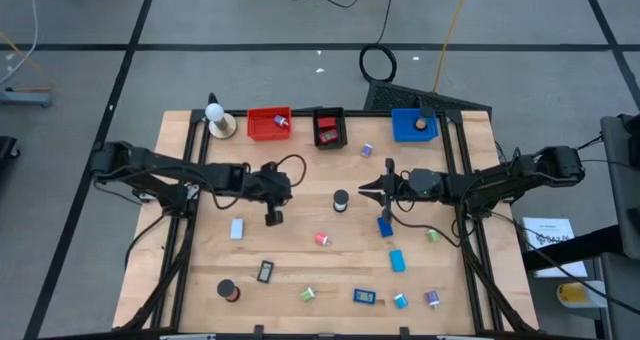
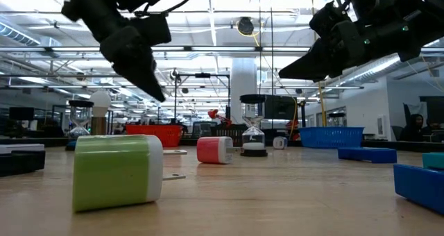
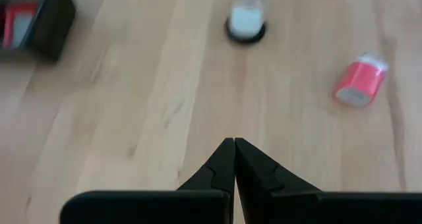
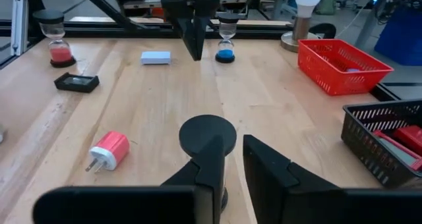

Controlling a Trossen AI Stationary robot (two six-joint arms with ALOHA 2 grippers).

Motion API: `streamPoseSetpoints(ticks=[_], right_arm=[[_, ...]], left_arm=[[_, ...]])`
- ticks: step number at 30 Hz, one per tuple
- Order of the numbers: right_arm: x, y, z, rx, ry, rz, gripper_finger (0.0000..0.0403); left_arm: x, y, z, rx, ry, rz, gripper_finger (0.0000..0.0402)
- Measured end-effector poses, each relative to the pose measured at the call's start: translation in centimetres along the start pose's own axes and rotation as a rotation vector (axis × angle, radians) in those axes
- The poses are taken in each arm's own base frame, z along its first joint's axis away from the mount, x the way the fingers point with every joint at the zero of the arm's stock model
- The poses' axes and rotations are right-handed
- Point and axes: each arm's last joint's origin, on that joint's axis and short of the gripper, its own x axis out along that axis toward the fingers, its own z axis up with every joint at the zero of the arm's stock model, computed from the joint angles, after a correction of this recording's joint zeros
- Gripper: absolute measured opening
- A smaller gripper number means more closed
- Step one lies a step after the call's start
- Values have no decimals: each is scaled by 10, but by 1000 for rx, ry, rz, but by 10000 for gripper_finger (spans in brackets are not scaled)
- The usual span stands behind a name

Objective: Pick & Place Office items
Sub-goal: Put the pink charger adapter into the red bin

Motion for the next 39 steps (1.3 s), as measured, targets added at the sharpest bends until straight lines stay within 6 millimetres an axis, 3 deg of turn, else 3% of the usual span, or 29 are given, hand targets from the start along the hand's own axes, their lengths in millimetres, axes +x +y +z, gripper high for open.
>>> streamPoseSetpoints(ticks=[6,14,21,31,39], right_arm=[[0,0,0,0,1,0,63],[0,0,0,-1,3,0,64],[0,0,0,-1,5,0,64],[0,0,0,-1,5,0,64],[0,0,-1,-1,10,0,64]], left_arm=[[-21,-1,4,-87,225,72,39],[-30,-3,-1,-172,348,111,126],[-28,-18,8,-111,236,16,204],[7,-72,26,106,-15,-213,261],[44,-89,24,247,-76,-238,297]])
